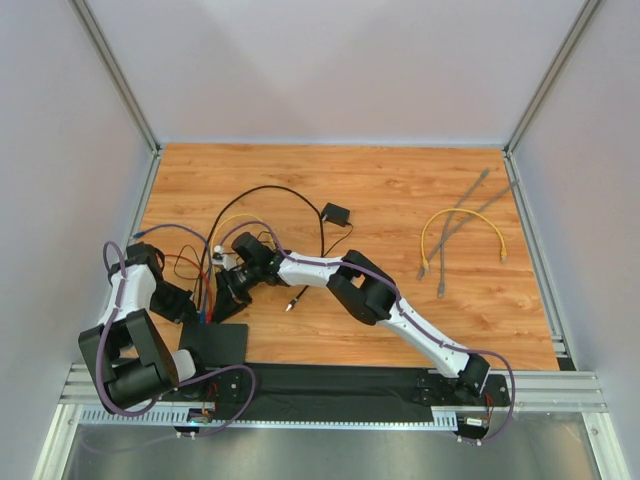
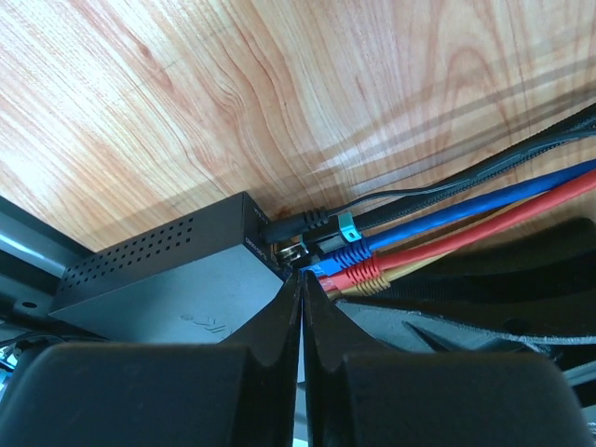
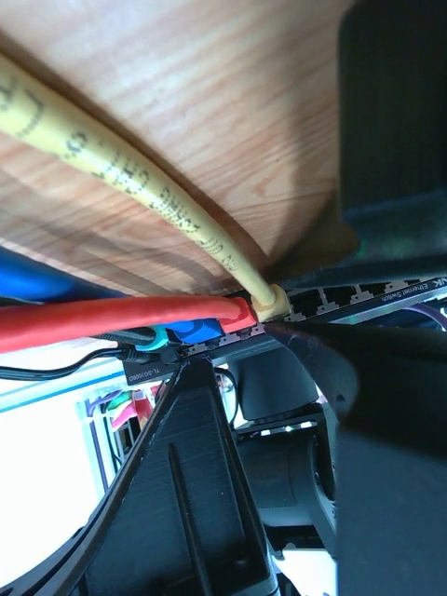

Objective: Pull the plug from the switch port

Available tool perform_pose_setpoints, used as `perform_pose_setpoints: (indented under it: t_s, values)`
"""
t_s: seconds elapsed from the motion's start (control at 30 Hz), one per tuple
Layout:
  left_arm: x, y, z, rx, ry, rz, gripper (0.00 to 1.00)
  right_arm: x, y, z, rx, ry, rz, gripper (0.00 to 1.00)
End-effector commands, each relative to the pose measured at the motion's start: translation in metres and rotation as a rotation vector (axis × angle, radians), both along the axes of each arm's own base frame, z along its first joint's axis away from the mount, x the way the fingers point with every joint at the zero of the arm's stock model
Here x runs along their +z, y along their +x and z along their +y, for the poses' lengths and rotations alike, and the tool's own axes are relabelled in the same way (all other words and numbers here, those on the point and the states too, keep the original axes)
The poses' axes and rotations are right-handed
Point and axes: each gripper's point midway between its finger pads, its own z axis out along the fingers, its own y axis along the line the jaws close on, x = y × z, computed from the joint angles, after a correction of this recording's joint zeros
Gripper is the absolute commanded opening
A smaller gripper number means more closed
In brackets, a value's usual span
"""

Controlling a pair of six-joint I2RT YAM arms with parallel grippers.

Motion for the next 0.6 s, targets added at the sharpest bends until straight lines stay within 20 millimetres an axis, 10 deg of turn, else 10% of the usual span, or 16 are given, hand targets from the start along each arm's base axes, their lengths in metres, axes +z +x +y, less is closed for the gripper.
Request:
perform_pose_setpoints:
  t_s: [0.0, 0.13, 0.57]
  values:
    - [-0.001, 0.003, 0.000, 0.014, -0.007, -0.012, 0.07, -0.045, -0.022, -0.015, 0.011, -0.136, 0.083, 0.17]
    - [-0.001, 0.001, 0.001, 0.019, -0.003, -0.003, 0.06, -0.043, -0.022, -0.010, 0.019, -0.119, 0.101, 0.01]
    - [-0.015, -0.016, 0.000, 0.046, -0.016, 0.125, 0.03, -0.059, 0.007, -0.003, -0.119, -0.190, 0.038, 0.00]
